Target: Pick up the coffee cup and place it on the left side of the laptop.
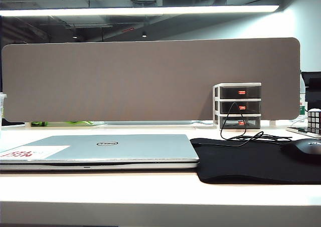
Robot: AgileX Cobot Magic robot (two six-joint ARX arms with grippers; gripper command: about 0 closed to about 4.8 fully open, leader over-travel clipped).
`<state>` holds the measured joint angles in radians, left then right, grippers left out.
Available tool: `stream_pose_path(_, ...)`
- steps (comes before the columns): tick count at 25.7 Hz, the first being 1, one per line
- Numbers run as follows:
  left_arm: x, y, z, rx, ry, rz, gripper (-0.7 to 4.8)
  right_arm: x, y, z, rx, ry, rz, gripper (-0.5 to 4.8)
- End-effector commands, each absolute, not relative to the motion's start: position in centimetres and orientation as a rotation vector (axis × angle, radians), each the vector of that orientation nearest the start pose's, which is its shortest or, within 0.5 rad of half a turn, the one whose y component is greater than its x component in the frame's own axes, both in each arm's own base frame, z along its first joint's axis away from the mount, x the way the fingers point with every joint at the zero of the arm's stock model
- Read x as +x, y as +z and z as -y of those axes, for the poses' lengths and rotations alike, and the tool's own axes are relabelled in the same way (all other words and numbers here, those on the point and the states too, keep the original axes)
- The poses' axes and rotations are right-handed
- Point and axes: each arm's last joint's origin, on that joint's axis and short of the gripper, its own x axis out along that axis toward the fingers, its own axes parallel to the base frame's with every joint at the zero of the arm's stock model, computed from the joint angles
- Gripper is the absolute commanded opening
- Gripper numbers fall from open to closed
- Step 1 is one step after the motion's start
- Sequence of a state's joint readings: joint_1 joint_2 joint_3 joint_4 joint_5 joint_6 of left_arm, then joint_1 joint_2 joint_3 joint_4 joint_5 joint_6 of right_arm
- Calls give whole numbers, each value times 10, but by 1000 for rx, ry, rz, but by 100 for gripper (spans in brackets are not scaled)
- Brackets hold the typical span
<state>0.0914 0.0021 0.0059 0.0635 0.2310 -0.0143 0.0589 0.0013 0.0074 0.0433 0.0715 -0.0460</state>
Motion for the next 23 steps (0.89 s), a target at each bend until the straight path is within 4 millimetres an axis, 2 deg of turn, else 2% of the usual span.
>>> stream_pose_path(1,97,173,0,58,-82,78,-6,97,170,-4,-57,-19,60,-1)
stream_pose_path(10,97,174,-2,54,24,88,-5,97,170,-4,-56,-19,59,-1)
stream_pose_path(14,96,180,-2,53,26,148,-5,97,170,-4,-56,-18,60,-1)
stream_pose_path(23,97,178,-2,53,22,132,-5,97,170,-4,-56,-19,59,-1)
